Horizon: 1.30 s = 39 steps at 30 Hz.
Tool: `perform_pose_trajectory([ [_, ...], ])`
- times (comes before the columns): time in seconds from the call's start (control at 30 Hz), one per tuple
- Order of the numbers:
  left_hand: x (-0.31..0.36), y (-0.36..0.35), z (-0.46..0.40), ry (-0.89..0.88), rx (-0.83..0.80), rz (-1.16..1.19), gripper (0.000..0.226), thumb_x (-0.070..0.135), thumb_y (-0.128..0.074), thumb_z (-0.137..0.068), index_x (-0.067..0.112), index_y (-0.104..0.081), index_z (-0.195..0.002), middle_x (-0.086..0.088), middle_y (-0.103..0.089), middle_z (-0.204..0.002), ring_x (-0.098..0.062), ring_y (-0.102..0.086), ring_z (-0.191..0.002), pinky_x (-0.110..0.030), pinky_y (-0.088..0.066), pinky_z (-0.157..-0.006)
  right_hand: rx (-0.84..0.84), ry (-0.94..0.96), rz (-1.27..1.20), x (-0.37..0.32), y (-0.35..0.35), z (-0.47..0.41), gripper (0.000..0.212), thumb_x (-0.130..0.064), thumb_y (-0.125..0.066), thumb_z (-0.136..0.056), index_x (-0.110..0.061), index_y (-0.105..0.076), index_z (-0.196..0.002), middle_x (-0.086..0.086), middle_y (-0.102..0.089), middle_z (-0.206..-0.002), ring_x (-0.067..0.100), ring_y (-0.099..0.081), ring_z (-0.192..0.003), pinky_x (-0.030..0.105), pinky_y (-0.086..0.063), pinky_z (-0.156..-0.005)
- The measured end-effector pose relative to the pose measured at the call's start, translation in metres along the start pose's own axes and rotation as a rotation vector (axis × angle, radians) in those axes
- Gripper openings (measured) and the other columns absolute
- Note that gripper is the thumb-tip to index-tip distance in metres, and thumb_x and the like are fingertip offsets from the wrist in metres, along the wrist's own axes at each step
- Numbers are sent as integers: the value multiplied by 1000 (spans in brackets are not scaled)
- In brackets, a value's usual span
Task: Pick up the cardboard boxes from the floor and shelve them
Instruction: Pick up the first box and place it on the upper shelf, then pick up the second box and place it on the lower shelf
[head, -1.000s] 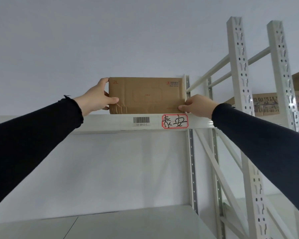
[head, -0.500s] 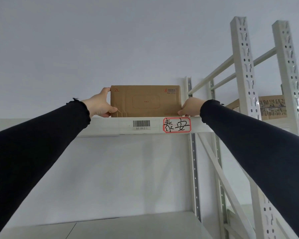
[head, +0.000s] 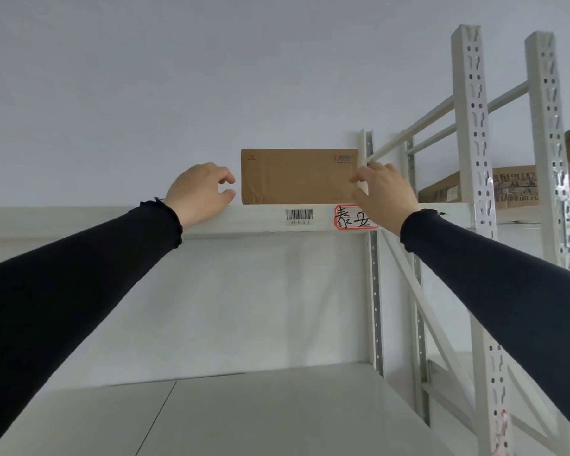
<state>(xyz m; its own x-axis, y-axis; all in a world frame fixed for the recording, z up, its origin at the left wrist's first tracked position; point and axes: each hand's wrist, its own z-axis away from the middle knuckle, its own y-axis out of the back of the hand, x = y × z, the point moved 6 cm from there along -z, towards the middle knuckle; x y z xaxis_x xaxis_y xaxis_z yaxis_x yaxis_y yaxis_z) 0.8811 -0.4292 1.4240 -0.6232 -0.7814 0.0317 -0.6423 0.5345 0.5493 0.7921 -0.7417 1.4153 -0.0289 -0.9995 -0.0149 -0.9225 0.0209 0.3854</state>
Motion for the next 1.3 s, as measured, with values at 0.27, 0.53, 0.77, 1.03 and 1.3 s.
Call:
perform_pose_trajectory([
  [0.27, -31, 47, 113, -108, -32, 38, 31, 25, -56, -95, 16, -66, -123, -4, -67, -119, -27, -60, -114, -40, -49, -91, -107, -14, -15, -104, 6, 107, 29, -26, -52, -92, -18, -62, -118, 4, -63, -119, 28, -51, -114, 45, -45, -92],
  [0.53, -83, 36, 271, -98, -404, 11, 42, 33, -59, -97, 12, -60, -133, -7, -62, -135, -29, -60, -116, -40, -46, -94, -577, -74, 32, -213, -7, 247, 39, -35, -55, -92, -17, -56, -127, 5, -59, -128, 27, -50, -120, 45, -46, -95],
  [0.77, -93, 28, 404, -24, -642, 13, 49, 36, -58, -97, 15, -54, -141, -5, -57, -143, -27, -56, -126, -40, -48, -100, -804, -5, 21, -282, 0, 354, 43, -38, -56, -92, -17, -54, -129, 4, -58, -127, 27, -50, -118, 37, -39, -84],
  [1.03, -75, 29, 568, 84, -897, 41, 52, 34, -60, -97, 12, -51, -144, -11, -54, -146, -31, -55, -128, -40, -46, -101, -1066, -61, -20, -314, 19, 528, 35, -38, -49, -88, -20, -58, -117, 8, -61, -123, 29, -53, -107, 42, -46, -87],
  [1.3, -45, 56, 740, 168, -1084, 139, 52, 33, -61, -97, 12, -51, -143, -11, -56, -139, -31, -58, -118, -35, -46, -87, -1275, -208, -45, -350, 81, 703, 49, -39, -51, -88, -18, -54, -132, 9, -56, -129, 34, -49, -121, 44, -46, -93],
])
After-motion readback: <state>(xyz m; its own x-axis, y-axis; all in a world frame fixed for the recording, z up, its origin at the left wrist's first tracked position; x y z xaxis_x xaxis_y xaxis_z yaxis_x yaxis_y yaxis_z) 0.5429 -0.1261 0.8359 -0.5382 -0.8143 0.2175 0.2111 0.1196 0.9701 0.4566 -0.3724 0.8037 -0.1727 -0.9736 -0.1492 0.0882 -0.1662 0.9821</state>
